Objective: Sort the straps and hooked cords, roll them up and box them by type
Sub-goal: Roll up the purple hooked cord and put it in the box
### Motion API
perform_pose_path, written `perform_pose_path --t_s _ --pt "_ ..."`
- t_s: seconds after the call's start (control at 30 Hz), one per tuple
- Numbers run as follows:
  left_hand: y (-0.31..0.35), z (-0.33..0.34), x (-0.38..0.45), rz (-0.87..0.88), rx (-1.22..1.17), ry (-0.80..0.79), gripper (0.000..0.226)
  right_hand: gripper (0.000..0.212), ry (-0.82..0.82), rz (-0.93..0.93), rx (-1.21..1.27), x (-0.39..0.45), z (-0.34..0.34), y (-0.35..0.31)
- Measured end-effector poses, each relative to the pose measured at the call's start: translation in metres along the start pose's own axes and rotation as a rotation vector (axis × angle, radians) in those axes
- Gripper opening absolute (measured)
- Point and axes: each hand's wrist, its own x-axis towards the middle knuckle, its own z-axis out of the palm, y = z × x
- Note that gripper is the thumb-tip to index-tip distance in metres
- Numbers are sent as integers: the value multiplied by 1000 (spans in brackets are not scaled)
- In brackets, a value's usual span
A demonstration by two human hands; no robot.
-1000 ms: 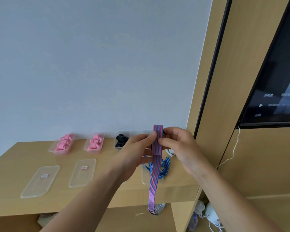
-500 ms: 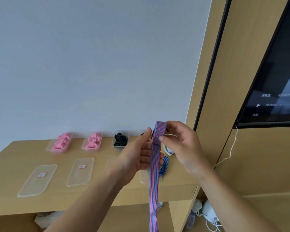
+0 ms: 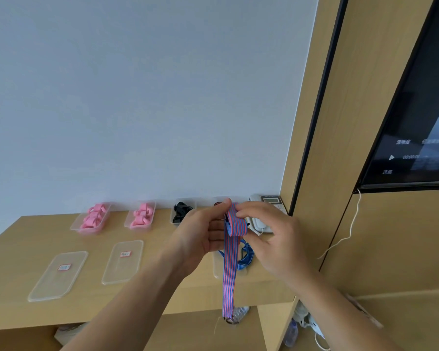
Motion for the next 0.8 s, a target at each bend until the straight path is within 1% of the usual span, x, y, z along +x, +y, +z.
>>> perform_pose_path --t_s 0.1,0.23,0.33,0.43,0.5,0.53,0.63,0.7,0.77,0.8 --pt "-2 -1 1 2 10 19 32 42 23 -103 -144 -6 2 6" --pt "-4 -3 4 13 -1 -13 34 35 26 -250 -277 -9 5 10" --pt "-4 -5 6 31 -20 -39 34 38 4 -281 -321 -10 6 11" --pt "-5 -10 9 57 -29 -48 30 41 -24 -259 -304 -11 6 7" --pt "-4 -11 9 76 -12 -53 28 38 -3 -193 -214 -12 6 2" --pt "-4 -11 9 91 12 -58 27 34 23 -131 -141 -12 6 0" --pt "-4 -8 9 141 106 -65 26 18 112 134 47 -5 7 -8" --pt "-3 -6 9 161 129 -52 25 25 111 316 110 2 8 -12" --pt "-2 -5 8 182 148 -40 24 36 24 475 203 9 6 -13" --pt "-2 -5 8 193 155 -37 24 37 -31 533 238 12 5 -12"
